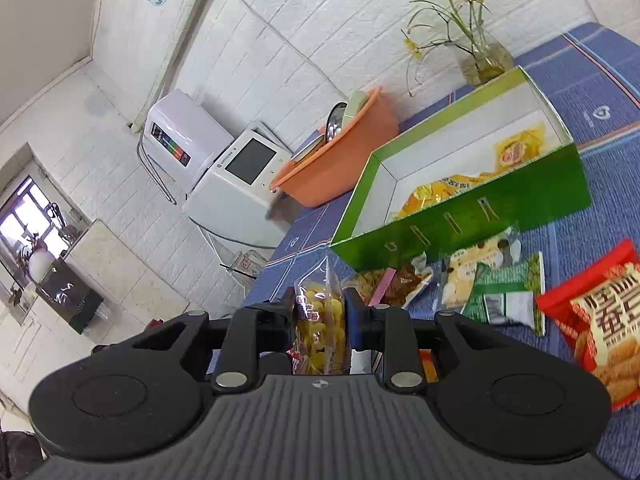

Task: Organize snacks
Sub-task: 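Grasp the clear yellow-snack bag with the right tool while the left tool grasps the Danco bag, then carry both bags into the green box and open both tools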

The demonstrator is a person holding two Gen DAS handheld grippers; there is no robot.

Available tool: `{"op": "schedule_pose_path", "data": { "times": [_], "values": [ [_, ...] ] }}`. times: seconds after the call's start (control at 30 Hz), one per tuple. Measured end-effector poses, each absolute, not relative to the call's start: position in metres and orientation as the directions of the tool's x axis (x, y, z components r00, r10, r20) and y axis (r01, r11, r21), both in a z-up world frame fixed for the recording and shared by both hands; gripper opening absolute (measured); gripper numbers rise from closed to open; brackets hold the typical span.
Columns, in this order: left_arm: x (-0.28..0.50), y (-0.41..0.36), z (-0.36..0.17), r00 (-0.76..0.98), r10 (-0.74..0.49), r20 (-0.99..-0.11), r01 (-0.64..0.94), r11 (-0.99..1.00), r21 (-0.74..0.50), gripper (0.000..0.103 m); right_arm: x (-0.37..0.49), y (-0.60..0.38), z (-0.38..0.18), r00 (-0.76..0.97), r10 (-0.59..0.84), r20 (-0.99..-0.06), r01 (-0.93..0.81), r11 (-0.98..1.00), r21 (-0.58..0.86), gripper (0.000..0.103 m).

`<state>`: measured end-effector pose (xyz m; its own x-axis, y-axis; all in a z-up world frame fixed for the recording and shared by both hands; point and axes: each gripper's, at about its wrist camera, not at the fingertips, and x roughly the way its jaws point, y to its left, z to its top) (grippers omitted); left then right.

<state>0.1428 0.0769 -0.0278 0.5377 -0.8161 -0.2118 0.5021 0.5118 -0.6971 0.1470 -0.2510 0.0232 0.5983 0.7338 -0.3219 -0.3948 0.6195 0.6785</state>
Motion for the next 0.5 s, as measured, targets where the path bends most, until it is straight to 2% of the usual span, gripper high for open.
{"op": "schedule_pose_path", "data": {
  "times": [0.1, 0.3, 0.5],
  "values": [
    [0.165, 0.080, -0.010, 0.552, -0.804, -0.219, 0.521, 0.538, -0.663, 0.038, 0.168, -0.244, 0.038, 0.613, 0.728, -0.308, -0.448, 0.641, 0.624, 0.044],
    [0.223, 0.071, 0.026, 0.647, -0.719, -0.254, 0.539, 0.667, -0.515, 0.038, 0.224, -0.223, 0.055, 0.695, 0.676, -0.244, -0.546, 0.718, 0.433, 0.048],
    [0.284, 0.051, 0.005, 0.685, -0.634, -0.359, 0.460, 0.758, -0.462, 0.038, 0.284, -0.220, 0.025, 0.733, 0.597, -0.326, -0.439, 0.781, 0.444, 0.050]
  ]
}}
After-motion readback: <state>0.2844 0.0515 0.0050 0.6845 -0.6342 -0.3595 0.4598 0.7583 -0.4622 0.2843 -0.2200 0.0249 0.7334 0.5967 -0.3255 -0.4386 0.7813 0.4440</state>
